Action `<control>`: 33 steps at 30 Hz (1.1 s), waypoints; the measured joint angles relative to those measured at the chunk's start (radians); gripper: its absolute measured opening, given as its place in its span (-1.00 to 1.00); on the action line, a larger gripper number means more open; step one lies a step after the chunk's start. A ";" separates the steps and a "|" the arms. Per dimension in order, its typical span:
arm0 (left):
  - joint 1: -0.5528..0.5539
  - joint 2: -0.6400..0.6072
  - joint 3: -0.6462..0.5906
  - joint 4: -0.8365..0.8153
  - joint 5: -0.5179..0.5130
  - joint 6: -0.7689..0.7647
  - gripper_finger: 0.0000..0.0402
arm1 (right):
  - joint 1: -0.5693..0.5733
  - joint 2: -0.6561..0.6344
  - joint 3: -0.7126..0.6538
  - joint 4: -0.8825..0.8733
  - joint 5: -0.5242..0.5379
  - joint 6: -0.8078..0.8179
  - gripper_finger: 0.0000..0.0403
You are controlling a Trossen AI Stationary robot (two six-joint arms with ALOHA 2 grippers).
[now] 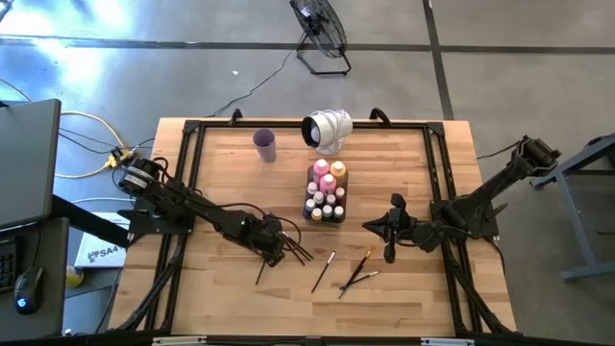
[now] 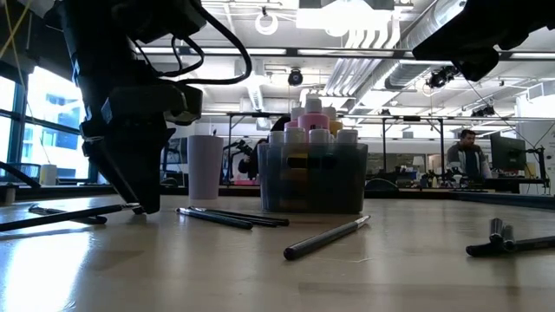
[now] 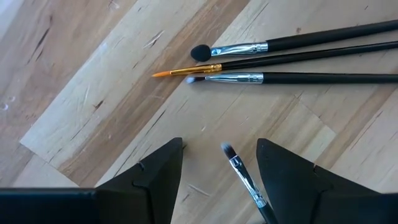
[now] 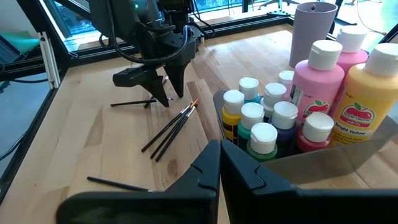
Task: Pick & Place Paint Supplies
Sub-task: Put the silver paint brush into the violet cup
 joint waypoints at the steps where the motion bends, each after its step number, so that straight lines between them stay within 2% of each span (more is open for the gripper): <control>1: 0.000 0.000 0.000 0.000 0.000 -0.002 0.01 | 0.000 0.000 0.000 0.000 0.000 0.000 -0.99; 16: 0.000 0.000 0.000 -0.002 -0.002 -0.027 -0.05 | 0.000 0.000 0.000 0.000 0.000 0.000 -0.99; 33: 0.001 0.001 -0.002 -0.027 -0.006 -0.019 -0.88 | 0.000 0.000 0.000 0.000 0.000 0.000 -0.99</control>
